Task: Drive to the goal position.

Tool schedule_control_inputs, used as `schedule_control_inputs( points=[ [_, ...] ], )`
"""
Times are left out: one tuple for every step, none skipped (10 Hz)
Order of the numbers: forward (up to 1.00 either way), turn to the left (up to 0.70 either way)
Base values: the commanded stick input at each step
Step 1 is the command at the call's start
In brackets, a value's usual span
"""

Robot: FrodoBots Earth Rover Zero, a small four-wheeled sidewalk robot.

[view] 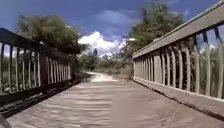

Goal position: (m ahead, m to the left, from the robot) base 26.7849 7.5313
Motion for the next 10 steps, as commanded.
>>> schedule_control_inputs(
  points=[
    [0.50,0.00],
    [0.50,0.00],
    [0.50,0.00],
    [0.50,0.00],
    [0.50,0.00],
    [0.50,0.00],
    [0.50,0.00],
    [0.50,0.00],
    [0.50,0.14],
    [0.50,0.50]
  ],
)
